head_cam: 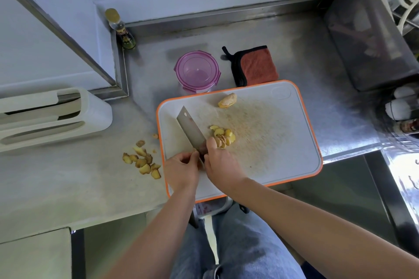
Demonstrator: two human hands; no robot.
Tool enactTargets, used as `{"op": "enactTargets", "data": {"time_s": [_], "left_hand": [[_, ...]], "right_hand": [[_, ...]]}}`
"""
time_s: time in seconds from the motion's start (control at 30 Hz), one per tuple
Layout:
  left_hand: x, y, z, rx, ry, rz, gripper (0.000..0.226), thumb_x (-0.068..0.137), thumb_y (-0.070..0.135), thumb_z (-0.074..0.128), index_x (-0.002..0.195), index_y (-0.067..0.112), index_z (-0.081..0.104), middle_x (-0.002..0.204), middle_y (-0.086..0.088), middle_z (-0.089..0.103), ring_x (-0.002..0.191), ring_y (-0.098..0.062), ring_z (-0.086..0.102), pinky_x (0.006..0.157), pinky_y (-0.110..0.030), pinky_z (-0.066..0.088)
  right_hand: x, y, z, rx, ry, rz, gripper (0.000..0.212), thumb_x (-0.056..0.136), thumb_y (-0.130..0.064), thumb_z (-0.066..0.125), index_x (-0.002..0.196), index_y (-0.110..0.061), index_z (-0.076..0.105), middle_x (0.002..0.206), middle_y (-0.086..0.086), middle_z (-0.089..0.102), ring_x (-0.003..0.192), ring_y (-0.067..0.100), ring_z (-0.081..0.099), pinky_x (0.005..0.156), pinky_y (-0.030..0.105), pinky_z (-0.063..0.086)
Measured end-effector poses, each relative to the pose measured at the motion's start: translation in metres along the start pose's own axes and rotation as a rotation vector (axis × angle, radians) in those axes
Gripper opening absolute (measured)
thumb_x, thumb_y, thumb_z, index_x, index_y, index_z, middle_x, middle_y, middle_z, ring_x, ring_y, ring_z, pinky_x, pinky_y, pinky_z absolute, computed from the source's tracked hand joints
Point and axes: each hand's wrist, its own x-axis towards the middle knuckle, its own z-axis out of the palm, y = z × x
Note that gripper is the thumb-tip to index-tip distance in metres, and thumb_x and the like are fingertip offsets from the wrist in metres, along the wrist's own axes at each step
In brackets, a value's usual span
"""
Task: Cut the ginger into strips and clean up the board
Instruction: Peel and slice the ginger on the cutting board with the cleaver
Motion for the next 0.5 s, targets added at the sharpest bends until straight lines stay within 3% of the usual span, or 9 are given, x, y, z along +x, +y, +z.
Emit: {"op": "enactTargets", "data": {"time_s": [0.2, 0.4, 0.5], "left_hand": [[0.004, -0.005, 0.001, 0.05, -0.019, 0.035, 0.009, 0.084, 0.019, 0.071, 0.081, 0.014, 0.077, 0.071, 0.001, 0.073, 0.07, -0.017, 0.07, 0.072, -0.037, 0.058], [0.005, -0.001, 0.0, 0.157, -0.014, 0.078, 0.03, 0.087, 0.023, 0.069, 0.057, 0.026, 0.065, 0.06, -0.002, 0.068, 0.063, -0.022, 0.067, 0.066, -0.034, 0.053], [0.007, -0.002, 0.001, 0.192, -0.017, 0.085, 0.02, 0.086, 0.03, 0.068, 0.071, 0.017, 0.073, 0.065, 0.0, 0.07, 0.067, -0.019, 0.067, 0.063, -0.03, 0.051]], "right_hand": [[0.001, 0.01, -0.001, -0.029, 0.027, -0.036, 0.018, 0.1, -0.019, 0.037, 0.114, -0.007, 0.034, 0.081, 0.015, 0.059, 0.063, 0.032, 0.052, 0.055, 0.037, 0.042], [-0.002, 0.024, -0.006, 0.008, 0.091, -0.022, 0.02, 0.1, -0.016, 0.037, 0.118, -0.007, 0.036, 0.083, 0.017, 0.061, 0.071, 0.036, 0.058, 0.055, 0.034, 0.037], [-0.005, 0.033, -0.016, 0.018, 0.114, -0.066, 0.023, 0.1, -0.017, 0.037, 0.12, -0.007, 0.035, 0.076, 0.014, 0.057, 0.065, 0.034, 0.054, 0.052, 0.035, 0.037]]}}
